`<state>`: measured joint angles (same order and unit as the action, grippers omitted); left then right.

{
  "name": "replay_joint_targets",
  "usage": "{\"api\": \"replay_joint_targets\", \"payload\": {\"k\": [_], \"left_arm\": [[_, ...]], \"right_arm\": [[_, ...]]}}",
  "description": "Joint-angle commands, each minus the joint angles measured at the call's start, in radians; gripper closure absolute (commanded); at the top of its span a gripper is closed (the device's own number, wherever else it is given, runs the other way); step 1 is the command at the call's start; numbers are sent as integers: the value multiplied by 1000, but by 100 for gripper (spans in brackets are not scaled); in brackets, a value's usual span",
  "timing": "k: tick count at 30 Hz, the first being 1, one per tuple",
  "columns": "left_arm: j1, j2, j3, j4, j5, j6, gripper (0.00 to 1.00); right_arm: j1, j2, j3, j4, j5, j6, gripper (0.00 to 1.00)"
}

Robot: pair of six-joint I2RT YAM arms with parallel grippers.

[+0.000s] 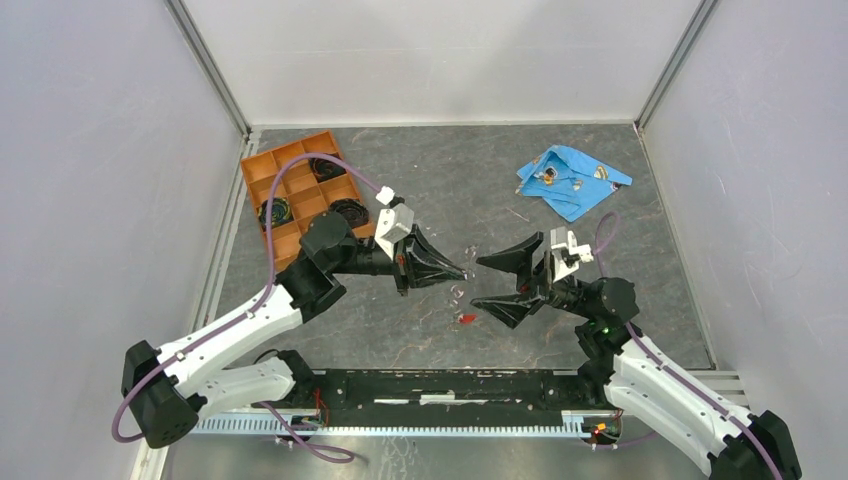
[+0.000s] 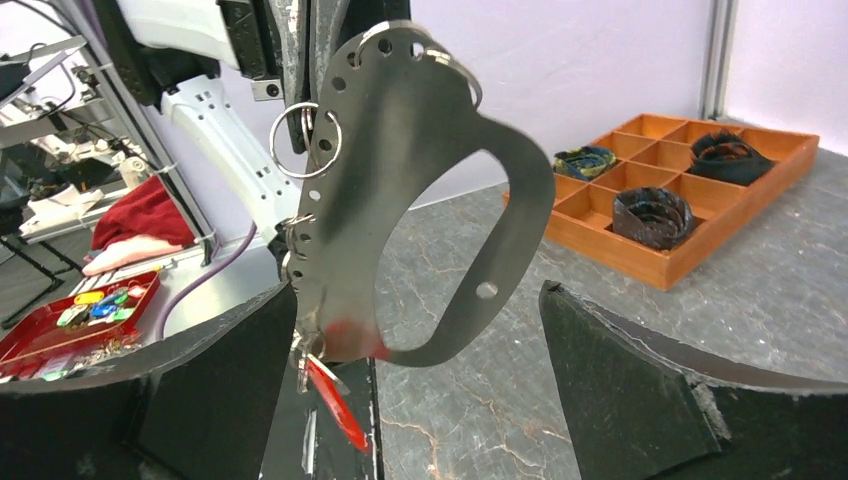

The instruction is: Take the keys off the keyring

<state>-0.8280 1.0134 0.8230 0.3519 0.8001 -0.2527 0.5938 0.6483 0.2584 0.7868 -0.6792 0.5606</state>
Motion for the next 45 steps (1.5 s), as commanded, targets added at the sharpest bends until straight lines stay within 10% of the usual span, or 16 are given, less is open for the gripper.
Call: {"api": "replay_joint_targets", "payload": {"k": [1,12,21,29,45], "left_arm": [[-23,9,59,81,100,-43,98],[-57,34,82,68,98,-21,98],[-56,27,68,14,-65,30,98],[-56,-16,25,-22,-216,44,98],[-56,-18,-62,7,-337,-31,98]], "right_arm": [[4,-2,10,94,-74,-16,2],[13,10,45,135,-156,-2,4],[23,-22,55,102,-154,13,59],[24,-67,84,-67,-94,-63,86],[23,-110,97,-85,-46,-34,58]]}}
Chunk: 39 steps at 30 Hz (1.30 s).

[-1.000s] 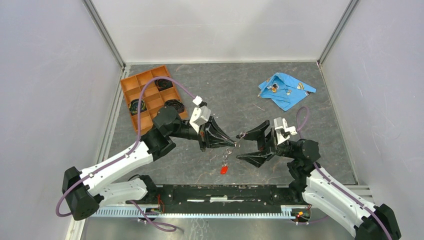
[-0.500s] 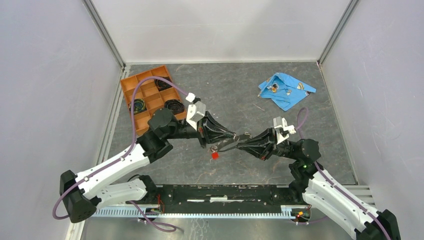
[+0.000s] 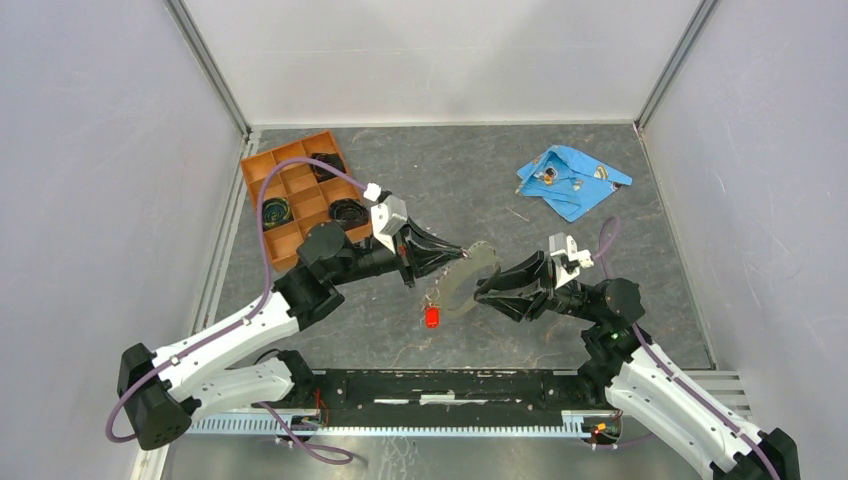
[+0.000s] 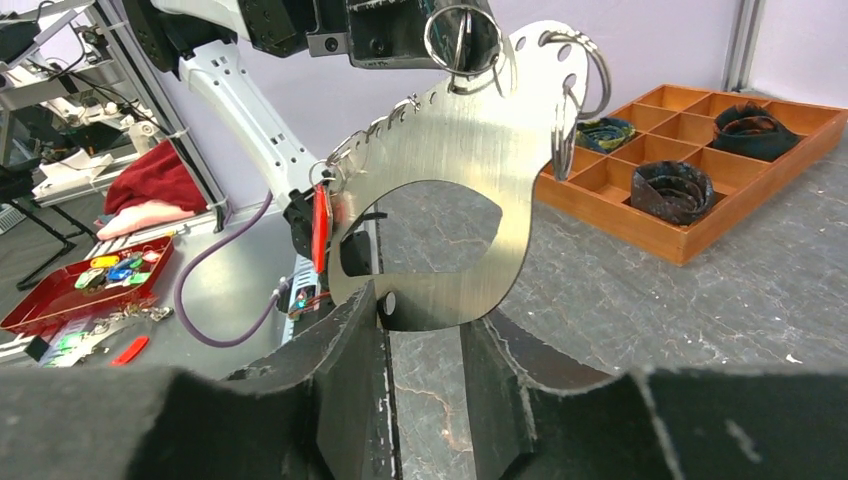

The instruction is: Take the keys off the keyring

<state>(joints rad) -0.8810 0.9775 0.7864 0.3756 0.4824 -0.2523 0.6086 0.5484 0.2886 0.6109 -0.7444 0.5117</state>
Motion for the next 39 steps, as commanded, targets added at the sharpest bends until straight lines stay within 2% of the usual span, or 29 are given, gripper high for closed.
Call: {"api": "replay_joint_targets", "payload": {"k": [1,6,11,19,25,27,29,30,31,35,39], "left_arm": [[-3,19,-28,-16,-15,-31,98],[-3,21,-50,14,14,-44,98],[-3,22,-70,51,27,-57,98],[-3,32,-97,64,-14,-73,98],[-3,26,-131,50,-159,-129,98],[-3,25,-146,43,-198,-153,92],[-3,24,-160,30,-241,-175,88],[-3,23,-166,24,-261,-186,81],[-3,22,-171,13,-290,-198,67],[-3,1,-178,-80,-425,-255,33],[6,5,-130,-231,-479,-340,29]], "right_arm": [[9,-7,68,98,20,22,57],[9,27,94,64,67,59,55],[8,73,109,35,110,104,60],[8,75,92,70,158,173,73],[8,47,111,-26,211,123,89],[9,56,135,-105,229,91,99],[8,63,157,-174,245,58,100],[8,66,161,-194,253,49,99],[9,67,166,-219,264,34,99],[9,96,233,-418,357,-65,99],[10,160,304,-634,463,-201,99]]}}
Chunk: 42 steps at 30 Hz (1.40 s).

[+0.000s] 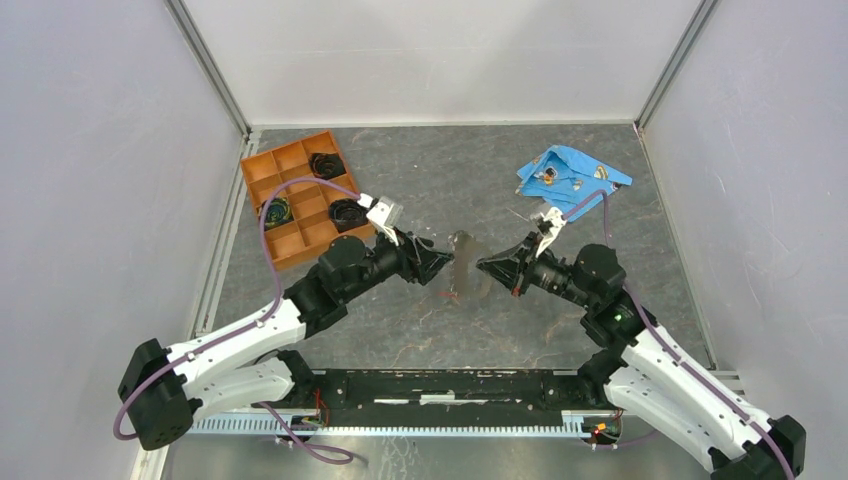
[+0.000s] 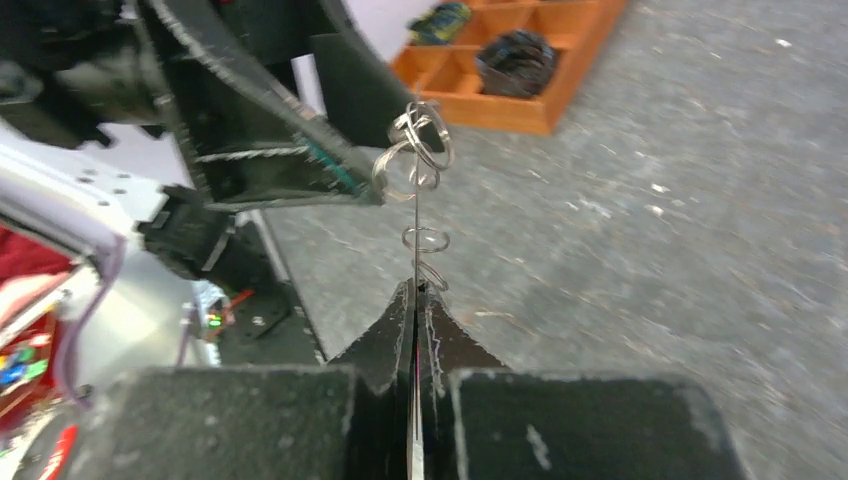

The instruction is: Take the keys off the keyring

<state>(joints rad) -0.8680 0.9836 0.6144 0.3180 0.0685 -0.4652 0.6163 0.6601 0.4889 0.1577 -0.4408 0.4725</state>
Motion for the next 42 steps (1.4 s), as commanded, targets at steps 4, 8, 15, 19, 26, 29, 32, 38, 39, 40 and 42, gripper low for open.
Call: {"api": "replay_joint_targets", "payload": {"k": [4,8,15,19,26,29,32,38,39,40,42], "left_arm": [[-3,33,118,-324,-27,-270,29],[6,35,137,-331,28,-472,32],[33,86,86,-117,95,-868,34],[34,143,65,-25,105,-1034,37],[34,207,67,-13,95,-1120,39],[34,229,74,-19,93,-1114,40],[32,256,76,-27,103,-1111,41],[30,282,77,-7,117,-1112,50],[30,283,77,-7,117,-1111,51],[30,284,79,-7,119,-1110,53],[30,286,78,-7,121,-1103,55]], "right_arm": [[42,117,157,-321,313,-264,99],[155,165,194,-395,564,-357,99],[402,233,227,-396,964,-507,99],[502,258,222,-345,1097,-587,99],[632,313,243,-278,1227,-699,99],[680,351,258,-265,1276,-738,99],[711,394,280,-269,1335,-761,99],[734,452,301,-275,1383,-785,100],[735,463,305,-279,1386,-789,100],[737,473,308,-284,1389,-791,100],[737,493,315,-292,1396,-794,99]]}}
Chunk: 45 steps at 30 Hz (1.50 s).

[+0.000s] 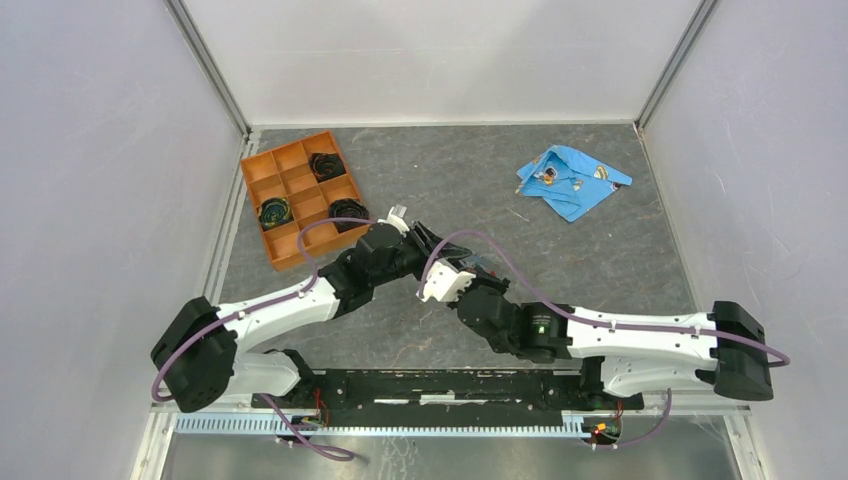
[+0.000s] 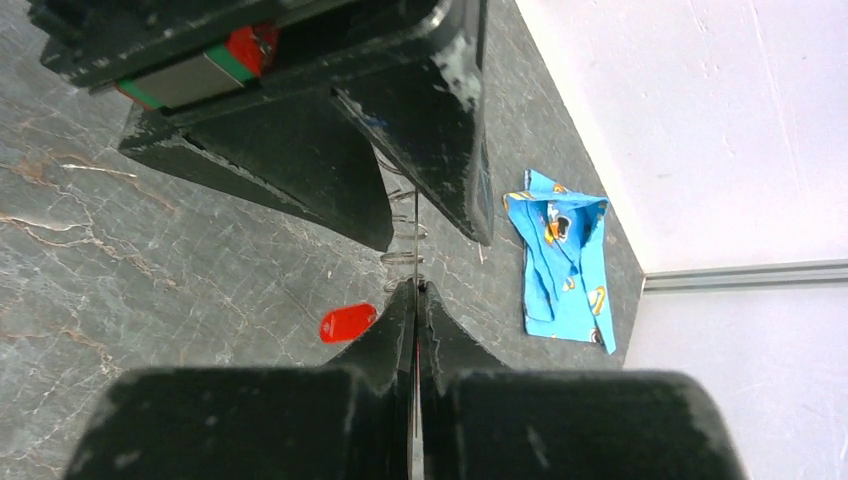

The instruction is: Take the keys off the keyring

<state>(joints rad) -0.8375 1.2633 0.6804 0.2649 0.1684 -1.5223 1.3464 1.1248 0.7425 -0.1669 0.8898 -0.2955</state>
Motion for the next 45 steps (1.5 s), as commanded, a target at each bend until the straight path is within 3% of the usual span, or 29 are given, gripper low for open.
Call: {"api": "replay_joint_targets", "payload": {"k": [1,5,10,16,18,21,29,37,45], "left_arm": [[0,8,11,48,23,-44,57],[0,24,10,57,37,-18,71],[2,39,12,73,63,24,98],[60,57,9,97,178,95,98],[103,57,10,96,247,147,98],[181,48,10,76,344,235,98],[356,47,57,-26,649,478,98],[413,22,173,-172,805,648,98],[417,-7,265,-177,901,665,98]], "right_arm": [[7,36,63,29,67,-28,100],[15,47,66,30,60,-28,100],[14,53,63,14,56,-9,96],[13,1,28,-17,-14,83,48],[12,-50,1,-19,-55,123,35],[-1,-136,-30,-25,-149,180,25],[-88,-367,-189,104,-378,201,18],[-93,-602,-379,320,-374,161,15],[-93,-626,-422,371,-322,151,6]]}}
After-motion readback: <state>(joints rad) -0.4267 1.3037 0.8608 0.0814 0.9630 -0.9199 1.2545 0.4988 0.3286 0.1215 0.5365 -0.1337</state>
